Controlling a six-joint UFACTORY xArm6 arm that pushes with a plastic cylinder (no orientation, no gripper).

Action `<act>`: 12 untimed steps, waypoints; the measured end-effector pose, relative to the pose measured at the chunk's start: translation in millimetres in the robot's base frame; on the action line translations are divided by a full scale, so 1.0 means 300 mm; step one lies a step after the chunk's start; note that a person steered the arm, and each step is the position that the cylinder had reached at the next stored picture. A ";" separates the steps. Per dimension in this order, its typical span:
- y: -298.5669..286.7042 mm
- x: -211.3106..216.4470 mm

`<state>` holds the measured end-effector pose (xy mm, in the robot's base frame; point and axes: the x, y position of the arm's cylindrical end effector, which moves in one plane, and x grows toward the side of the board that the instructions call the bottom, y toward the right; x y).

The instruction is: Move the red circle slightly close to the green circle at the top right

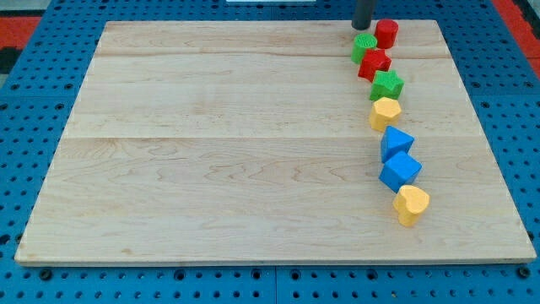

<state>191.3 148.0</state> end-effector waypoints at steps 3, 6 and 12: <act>0.279 0.006; 0.254 0.119; 0.211 0.023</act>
<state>198.2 211.3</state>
